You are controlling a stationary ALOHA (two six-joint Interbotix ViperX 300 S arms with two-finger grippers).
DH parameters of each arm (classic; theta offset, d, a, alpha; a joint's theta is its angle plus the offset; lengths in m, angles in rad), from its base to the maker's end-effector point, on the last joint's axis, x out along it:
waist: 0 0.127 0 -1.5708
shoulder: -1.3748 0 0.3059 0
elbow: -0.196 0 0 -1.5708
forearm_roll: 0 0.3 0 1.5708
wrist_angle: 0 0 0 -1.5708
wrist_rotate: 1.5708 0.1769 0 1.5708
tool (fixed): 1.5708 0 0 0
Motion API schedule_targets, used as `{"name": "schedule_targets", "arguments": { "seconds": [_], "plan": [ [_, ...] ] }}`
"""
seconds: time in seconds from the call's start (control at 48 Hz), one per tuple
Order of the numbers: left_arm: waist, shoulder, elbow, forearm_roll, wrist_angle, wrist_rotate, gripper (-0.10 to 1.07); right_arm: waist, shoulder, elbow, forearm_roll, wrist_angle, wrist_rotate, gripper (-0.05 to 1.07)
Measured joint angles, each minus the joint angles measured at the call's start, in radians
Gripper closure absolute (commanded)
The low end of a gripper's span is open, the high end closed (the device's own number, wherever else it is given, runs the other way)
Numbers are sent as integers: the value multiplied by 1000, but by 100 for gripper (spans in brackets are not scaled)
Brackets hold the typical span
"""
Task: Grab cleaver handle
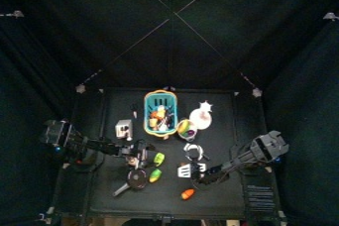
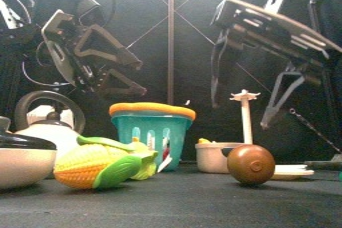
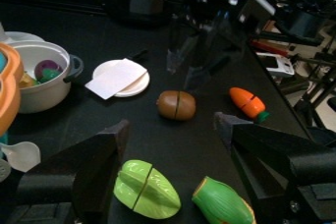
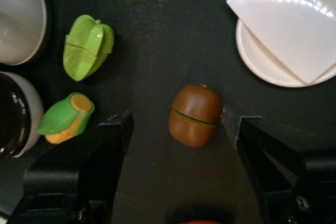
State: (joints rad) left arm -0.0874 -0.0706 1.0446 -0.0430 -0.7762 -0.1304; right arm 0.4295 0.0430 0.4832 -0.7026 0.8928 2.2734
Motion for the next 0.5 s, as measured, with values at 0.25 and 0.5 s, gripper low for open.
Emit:
{"name": "schedule_targets", "arguments": {
  "seconds": [0.25, 0.5],
  "plan": [
    [0, 0, 0, 0, 0, -2, -4, 14, -227, 121, 87, 14, -249, 1],
    [0, 5, 3, 0, 0, 0, -4, 15, -413, 351, 181, 2, -390, 2]
  ]
}}
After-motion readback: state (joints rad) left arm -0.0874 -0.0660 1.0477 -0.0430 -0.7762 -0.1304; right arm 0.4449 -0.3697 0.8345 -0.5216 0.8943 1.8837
